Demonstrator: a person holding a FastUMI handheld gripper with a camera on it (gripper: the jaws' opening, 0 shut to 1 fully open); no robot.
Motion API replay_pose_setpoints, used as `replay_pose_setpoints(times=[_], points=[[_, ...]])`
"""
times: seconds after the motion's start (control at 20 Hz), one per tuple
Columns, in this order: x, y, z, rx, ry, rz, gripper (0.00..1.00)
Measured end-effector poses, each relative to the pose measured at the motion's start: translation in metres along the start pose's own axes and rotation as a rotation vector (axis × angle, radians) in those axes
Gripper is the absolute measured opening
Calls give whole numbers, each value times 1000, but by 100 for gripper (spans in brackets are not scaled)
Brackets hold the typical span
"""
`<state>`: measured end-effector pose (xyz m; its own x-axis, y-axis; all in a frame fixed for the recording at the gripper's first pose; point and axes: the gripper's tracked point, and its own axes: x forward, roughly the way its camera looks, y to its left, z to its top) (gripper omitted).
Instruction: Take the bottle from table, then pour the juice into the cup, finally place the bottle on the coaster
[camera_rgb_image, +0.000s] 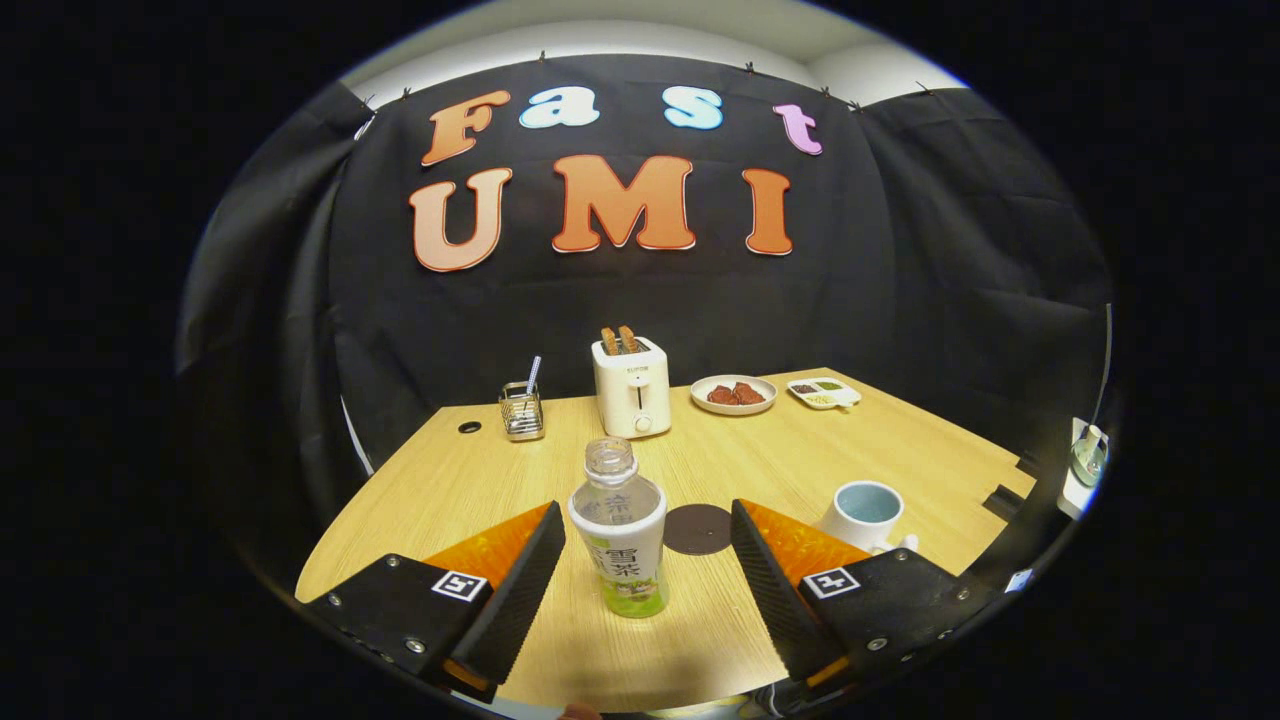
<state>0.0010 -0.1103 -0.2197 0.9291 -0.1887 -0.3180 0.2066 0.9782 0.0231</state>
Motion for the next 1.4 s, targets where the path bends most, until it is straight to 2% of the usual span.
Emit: replay_pose_setpoints(times=[0.5,0.9,1.0,1.1,1.25,1.4], points=[[49,5,-42,10,81,7,99],[75,0,-53,7,85,-12,98],[80,-2,-51,2,69,-22,88],[82,-8,-51,-20,62,-41,65],[79,-10,-51,-41,52,-54,55],[74,-18,-49,-31,53,-83,53]])
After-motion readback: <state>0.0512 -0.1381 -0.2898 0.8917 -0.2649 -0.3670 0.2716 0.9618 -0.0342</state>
